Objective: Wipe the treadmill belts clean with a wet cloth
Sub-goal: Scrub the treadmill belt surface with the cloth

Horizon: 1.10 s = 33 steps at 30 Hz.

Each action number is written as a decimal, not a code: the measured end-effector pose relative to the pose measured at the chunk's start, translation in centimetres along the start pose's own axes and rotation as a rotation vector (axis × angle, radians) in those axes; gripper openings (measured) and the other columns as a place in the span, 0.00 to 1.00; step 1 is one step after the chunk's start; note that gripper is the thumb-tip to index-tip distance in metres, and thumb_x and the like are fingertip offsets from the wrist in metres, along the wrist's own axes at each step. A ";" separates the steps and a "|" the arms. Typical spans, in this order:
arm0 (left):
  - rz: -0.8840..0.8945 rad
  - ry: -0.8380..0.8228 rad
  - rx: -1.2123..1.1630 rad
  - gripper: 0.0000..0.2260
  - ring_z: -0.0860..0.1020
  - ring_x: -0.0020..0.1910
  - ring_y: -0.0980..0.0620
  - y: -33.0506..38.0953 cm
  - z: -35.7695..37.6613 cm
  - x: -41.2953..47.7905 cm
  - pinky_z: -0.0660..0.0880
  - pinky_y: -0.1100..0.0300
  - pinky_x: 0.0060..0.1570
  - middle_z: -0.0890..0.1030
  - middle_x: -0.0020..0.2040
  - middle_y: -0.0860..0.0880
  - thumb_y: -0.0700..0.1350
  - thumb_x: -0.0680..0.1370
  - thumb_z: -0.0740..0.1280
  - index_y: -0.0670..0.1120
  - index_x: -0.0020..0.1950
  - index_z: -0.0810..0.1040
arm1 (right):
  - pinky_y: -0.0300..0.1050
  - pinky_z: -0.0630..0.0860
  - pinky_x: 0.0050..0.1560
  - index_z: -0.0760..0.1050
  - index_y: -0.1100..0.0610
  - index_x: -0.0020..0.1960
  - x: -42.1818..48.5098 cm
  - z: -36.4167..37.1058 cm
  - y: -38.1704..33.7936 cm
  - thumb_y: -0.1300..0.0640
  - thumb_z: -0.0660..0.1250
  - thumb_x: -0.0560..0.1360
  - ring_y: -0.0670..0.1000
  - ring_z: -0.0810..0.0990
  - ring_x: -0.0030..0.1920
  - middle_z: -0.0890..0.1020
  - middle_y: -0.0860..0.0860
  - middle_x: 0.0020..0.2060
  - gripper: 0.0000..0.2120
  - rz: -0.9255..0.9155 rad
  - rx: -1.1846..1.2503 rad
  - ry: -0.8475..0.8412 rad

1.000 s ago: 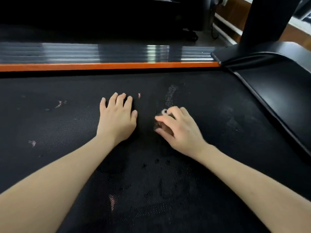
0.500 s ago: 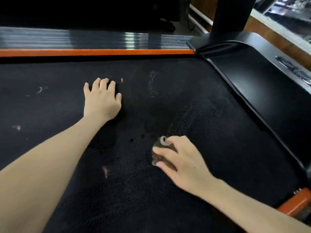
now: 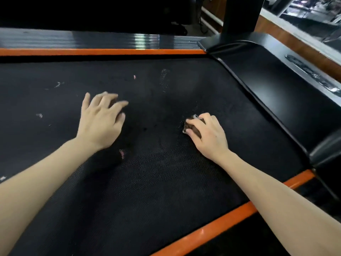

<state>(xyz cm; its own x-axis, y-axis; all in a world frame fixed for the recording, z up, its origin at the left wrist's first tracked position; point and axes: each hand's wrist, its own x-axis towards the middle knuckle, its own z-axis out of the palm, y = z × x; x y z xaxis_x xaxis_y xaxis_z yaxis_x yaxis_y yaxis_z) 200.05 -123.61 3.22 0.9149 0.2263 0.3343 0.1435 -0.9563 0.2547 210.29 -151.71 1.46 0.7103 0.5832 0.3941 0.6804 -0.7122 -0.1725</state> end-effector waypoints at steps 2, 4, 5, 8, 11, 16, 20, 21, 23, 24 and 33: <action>-0.012 -0.043 0.051 0.23 0.67 0.68 0.39 -1.0 -1.0 -4.4 0.53 0.39 0.69 0.75 0.64 0.41 0.53 0.76 0.51 0.46 0.63 0.78 | 0.53 0.76 0.43 0.80 0.56 0.57 0.0 0.0 -0.4 0.48 0.65 0.75 0.59 0.74 0.44 0.76 0.57 0.48 0.16 0.033 -0.014 0.002; -0.088 -0.071 0.089 0.25 0.66 0.68 0.38 -2.4 -1.8 -8.2 0.52 0.39 0.70 0.74 0.64 0.39 0.55 0.76 0.51 0.45 0.63 0.77 | 0.58 0.75 0.47 0.79 0.56 0.58 -0.1 -0.2 -1.4 0.52 0.68 0.75 0.60 0.73 0.47 0.75 0.58 0.50 0.14 0.137 -0.040 -0.016; -0.128 -0.078 0.097 0.26 0.66 0.69 0.37 -2.9 -2.1 -9.7 0.52 0.39 0.70 0.74 0.65 0.38 0.55 0.76 0.51 0.44 0.64 0.77 | 0.59 0.75 0.48 0.78 0.55 0.58 -0.4 -0.4 -2.3 0.52 0.67 0.75 0.60 0.72 0.48 0.75 0.58 0.51 0.13 0.190 -0.050 -0.030; -0.179 -0.095 0.087 0.27 0.63 0.70 0.37 -3.3 -2.4 -11.6 0.51 0.40 0.70 0.71 0.67 0.37 0.56 0.76 0.50 0.43 0.67 0.74 | 0.56 0.75 0.44 0.79 0.54 0.55 -3.5 -1.2 -6.5 0.50 0.65 0.74 0.60 0.73 0.45 0.75 0.57 0.48 0.13 0.097 -0.010 -0.059; -0.138 -0.129 0.109 0.28 0.62 0.71 0.37 -2.8 -2.1 -11.6 0.52 0.40 0.71 0.69 0.69 0.36 0.56 0.77 0.48 0.44 0.69 0.71 | 0.52 0.72 0.42 0.79 0.53 0.54 -7.9 -2.8 -10.2 0.47 0.61 0.73 0.57 0.73 0.44 0.76 0.56 0.49 0.15 -0.155 0.149 -0.214; -0.134 -0.143 0.113 0.27 0.63 0.70 0.37 -3.1 -2.2 -11.8 0.55 0.39 0.70 0.69 0.69 0.36 0.55 0.78 0.48 0.44 0.69 0.71 | 0.54 0.73 0.49 0.78 0.51 0.56 -8.0 -4.7 -5.4 0.46 0.63 0.73 0.59 0.75 0.47 0.76 0.56 0.52 0.16 -0.078 0.030 -0.276; -0.142 -0.154 0.105 0.26 0.65 0.69 0.36 -2.9 -2.2 -11.8 0.57 0.38 0.68 0.70 0.68 0.36 0.54 0.78 0.49 0.43 0.68 0.73 | 0.57 0.72 0.52 0.77 0.54 0.57 -7.3 -3.7 -5.8 0.52 0.68 0.74 0.62 0.72 0.51 0.74 0.58 0.52 0.13 0.356 -0.117 -0.173; -0.144 -0.157 0.101 0.26 0.65 0.69 0.36 -2.8 -2.2 -11.8 0.57 0.38 0.68 0.71 0.67 0.36 0.53 0.78 0.49 0.43 0.68 0.73 | 0.57 0.73 0.49 0.77 0.54 0.55 -7.6 -3.3 -7.7 0.51 0.67 0.73 0.63 0.72 0.48 0.74 0.58 0.50 0.12 0.313 -0.101 -0.137; -0.154 -0.152 0.097 0.26 0.66 0.69 0.36 -2.9 -2.2 -11.8 0.57 0.38 0.68 0.71 0.67 0.36 0.53 0.78 0.49 0.43 0.68 0.73 | 0.55 0.74 0.42 0.77 0.52 0.52 -8.4 -2.7 -12.1 0.48 0.63 0.70 0.61 0.74 0.43 0.76 0.56 0.47 0.13 0.055 0.035 -0.138; -0.155 -0.150 0.100 0.25 0.66 0.69 0.37 -2.9 -2.2 -11.7 0.58 0.38 0.68 0.71 0.67 0.37 0.53 0.78 0.49 0.43 0.67 0.73 | 0.52 0.73 0.41 0.76 0.51 0.51 -9.1 -2.5 -13.8 0.47 0.62 0.70 0.59 0.74 0.43 0.76 0.55 0.47 0.13 -0.099 0.110 -0.191; -0.158 -0.148 0.107 0.24 0.67 0.69 0.39 -3.0 -2.0 -11.6 0.60 0.39 0.68 0.73 0.66 0.39 0.53 0.77 0.50 0.45 0.66 0.74 | 0.56 0.70 0.54 0.76 0.54 0.58 4.1 2.2 -7.0 0.49 0.64 0.77 0.62 0.71 0.54 0.74 0.58 0.55 0.14 0.294 -0.110 -0.058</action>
<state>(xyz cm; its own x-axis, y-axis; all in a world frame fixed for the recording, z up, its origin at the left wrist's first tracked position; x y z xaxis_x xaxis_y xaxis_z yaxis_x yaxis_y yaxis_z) 188.29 -122.94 0.39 0.9219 0.3530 0.1596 0.3215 -0.9270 0.1930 208.77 -143.48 2.33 0.8849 0.3653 0.2890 0.4231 -0.8898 -0.1710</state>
